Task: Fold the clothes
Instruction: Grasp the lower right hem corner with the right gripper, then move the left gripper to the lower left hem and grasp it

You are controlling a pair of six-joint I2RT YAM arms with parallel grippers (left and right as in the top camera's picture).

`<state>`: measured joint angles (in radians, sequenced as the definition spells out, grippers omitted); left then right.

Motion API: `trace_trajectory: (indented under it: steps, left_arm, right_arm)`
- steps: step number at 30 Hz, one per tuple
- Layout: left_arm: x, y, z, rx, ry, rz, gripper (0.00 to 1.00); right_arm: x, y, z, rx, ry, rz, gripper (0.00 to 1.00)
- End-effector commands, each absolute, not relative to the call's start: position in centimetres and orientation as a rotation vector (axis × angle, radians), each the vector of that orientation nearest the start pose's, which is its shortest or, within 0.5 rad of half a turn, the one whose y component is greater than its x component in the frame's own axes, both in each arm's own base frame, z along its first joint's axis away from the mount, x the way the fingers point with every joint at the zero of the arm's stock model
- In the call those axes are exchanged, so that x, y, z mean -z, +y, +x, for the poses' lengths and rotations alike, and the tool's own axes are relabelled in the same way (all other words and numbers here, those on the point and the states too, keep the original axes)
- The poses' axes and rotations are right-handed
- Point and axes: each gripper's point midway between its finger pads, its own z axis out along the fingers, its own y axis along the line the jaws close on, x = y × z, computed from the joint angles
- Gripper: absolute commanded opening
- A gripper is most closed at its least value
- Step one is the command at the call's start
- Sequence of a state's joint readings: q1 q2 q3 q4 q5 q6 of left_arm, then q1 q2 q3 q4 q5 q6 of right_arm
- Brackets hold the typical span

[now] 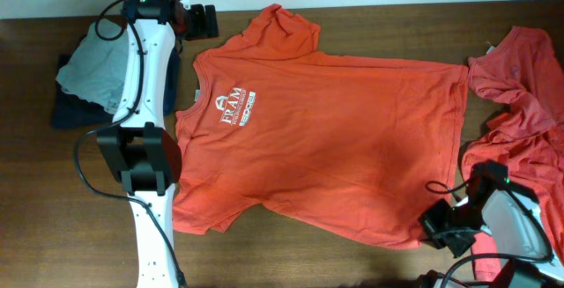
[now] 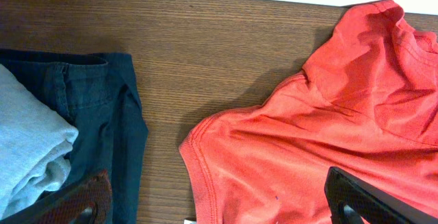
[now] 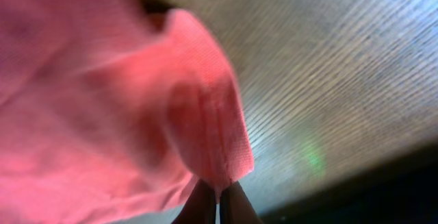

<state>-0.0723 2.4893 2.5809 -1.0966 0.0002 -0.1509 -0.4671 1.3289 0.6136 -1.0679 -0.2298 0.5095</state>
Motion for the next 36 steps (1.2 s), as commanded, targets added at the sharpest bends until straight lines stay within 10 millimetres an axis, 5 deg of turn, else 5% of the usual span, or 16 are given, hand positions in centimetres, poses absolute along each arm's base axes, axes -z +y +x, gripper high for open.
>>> trace_trajectory:
  steps: [1,21,29,36]
  left_arm:
    - [-15.5,-4.2,59.9,0.088,2.564,-0.101,0.99]
    - [-15.6,-4.2,60.0,0.076,2.557,-0.053,0.99]
    - [-16.7,-2.0,52.5,-0.001,2.794,-0.149,0.99]
    - [-20.4,0.0,45.5,-0.006,2.924,-0.352,0.99]
  right_arm:
    - [-3.5,-2.7,15.4,-0.367,2.954,1.435,0.04]
    - [-4.6,-1.3,16.4,-0.411,3.008,1.295,0.04]
    - [-4.4,-1.7,17.8,-0.411,2.971,1.22,0.04]
    - [-4.4,-1.7,17.7,-0.414,2.989,1.169,0.04]
